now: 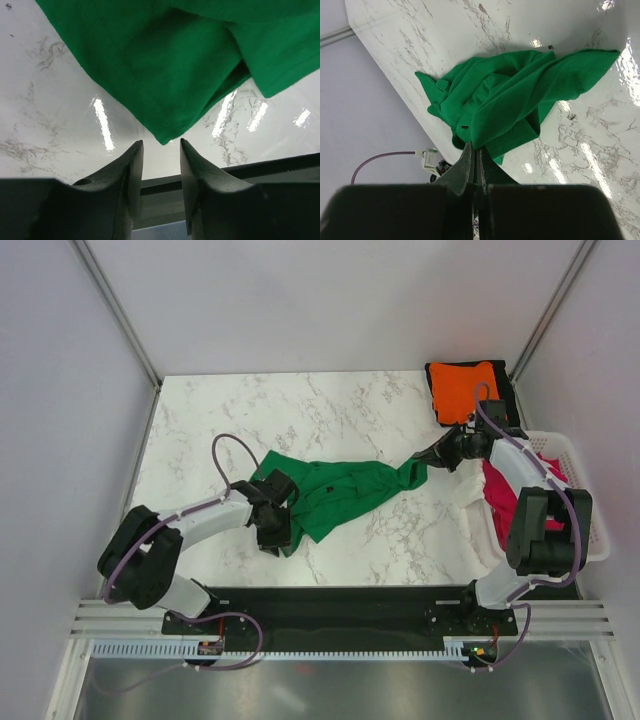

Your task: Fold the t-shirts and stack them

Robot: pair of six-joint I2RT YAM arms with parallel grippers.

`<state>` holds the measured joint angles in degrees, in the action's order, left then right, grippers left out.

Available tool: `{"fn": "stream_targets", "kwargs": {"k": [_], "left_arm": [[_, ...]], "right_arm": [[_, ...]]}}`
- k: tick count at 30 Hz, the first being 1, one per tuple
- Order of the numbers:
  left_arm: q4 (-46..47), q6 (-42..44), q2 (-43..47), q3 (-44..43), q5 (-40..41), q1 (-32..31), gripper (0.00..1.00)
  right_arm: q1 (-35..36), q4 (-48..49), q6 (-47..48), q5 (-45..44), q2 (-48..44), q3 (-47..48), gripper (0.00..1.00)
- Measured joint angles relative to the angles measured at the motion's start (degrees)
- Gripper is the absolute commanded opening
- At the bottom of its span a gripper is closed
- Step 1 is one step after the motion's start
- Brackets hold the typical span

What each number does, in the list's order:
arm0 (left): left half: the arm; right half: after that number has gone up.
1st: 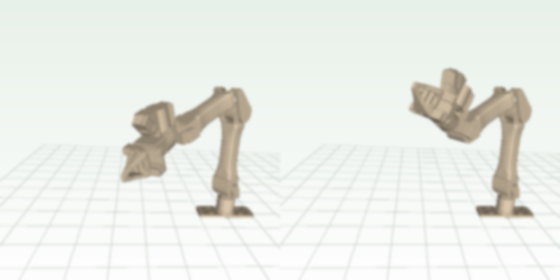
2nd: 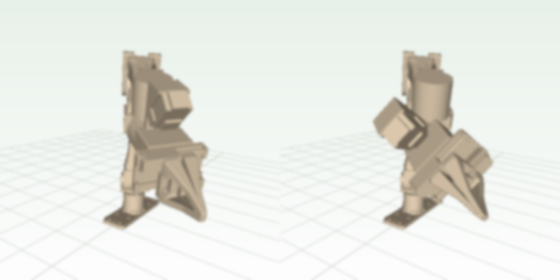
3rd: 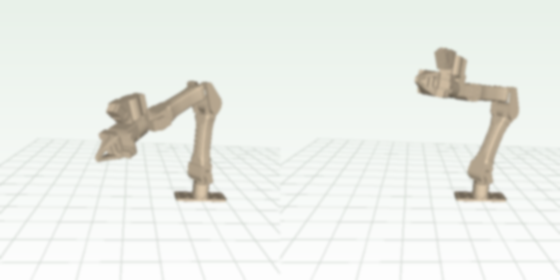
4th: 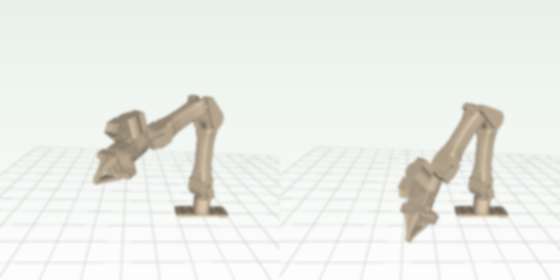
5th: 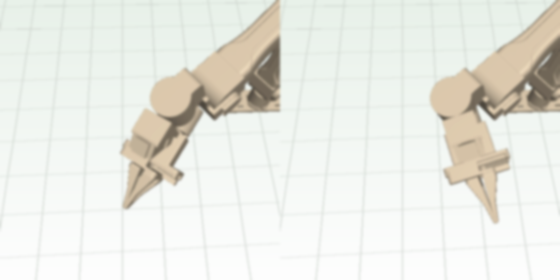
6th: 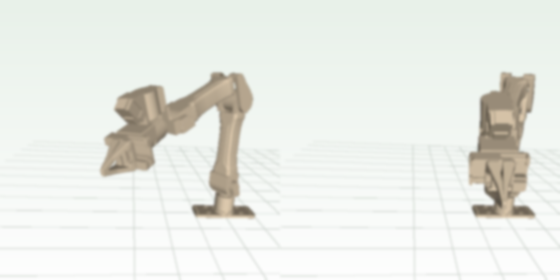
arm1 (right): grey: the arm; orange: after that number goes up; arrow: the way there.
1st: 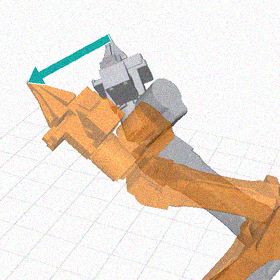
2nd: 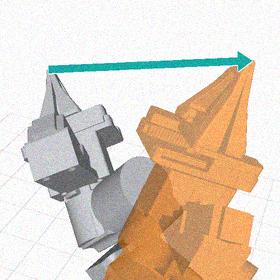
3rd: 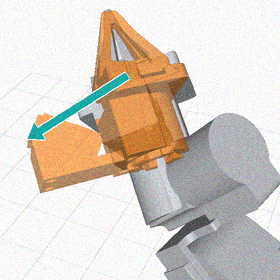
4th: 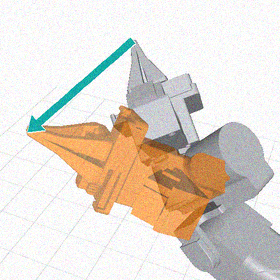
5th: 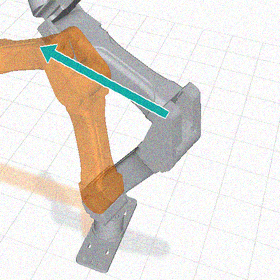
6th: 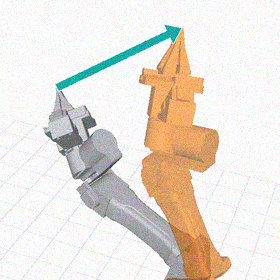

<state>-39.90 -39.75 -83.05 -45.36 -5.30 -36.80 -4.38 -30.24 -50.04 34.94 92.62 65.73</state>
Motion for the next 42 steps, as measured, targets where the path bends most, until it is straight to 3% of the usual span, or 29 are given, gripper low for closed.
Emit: {"fn": "stream_targets", "kwargs": {"k": [16, 23, 32, 35, 39, 42], "left_arm": [[0.0, 0.0, -5.5, -2.2, 2.8, -2.3, 0.28], [0.5, 0.0, -7.8, -4.8, 4.2, -4.7, 0.02], [-2.6, 0.1, -4.1, -6.7, 7.0, -5.4, 0.02], [-10.5, 0.2, 3.3, -15.8, 9.3, -5.4, 0.02], [-17.4, 1.4, 7.5, -41.3, 15.5, -5.1, 0.02], [-22.1, 4.0, 7.6, -59.4, 18.7, -2.0, 0.02]], "right_arm": [[0.0, 0.0, 1.4, 0.5, -0.1, -1.8, 0.00], [0.0, 0.2, 1.8, 0.8, -0.2, -3.1, 0.00], [-0.3, 0.1, 1.4, 2.4, -3.6, -3.5, 0.00], [-0.7, -0.7, 0.4, 2.4, -6.8, -2.8, 0.00], [-0.7, -3.9, -0.6, -2.9, -9.9, 3.5, 0.00], [-1.2, -5.6, -0.7, -6.6, -9.1, 13.8, 0.00]]}}
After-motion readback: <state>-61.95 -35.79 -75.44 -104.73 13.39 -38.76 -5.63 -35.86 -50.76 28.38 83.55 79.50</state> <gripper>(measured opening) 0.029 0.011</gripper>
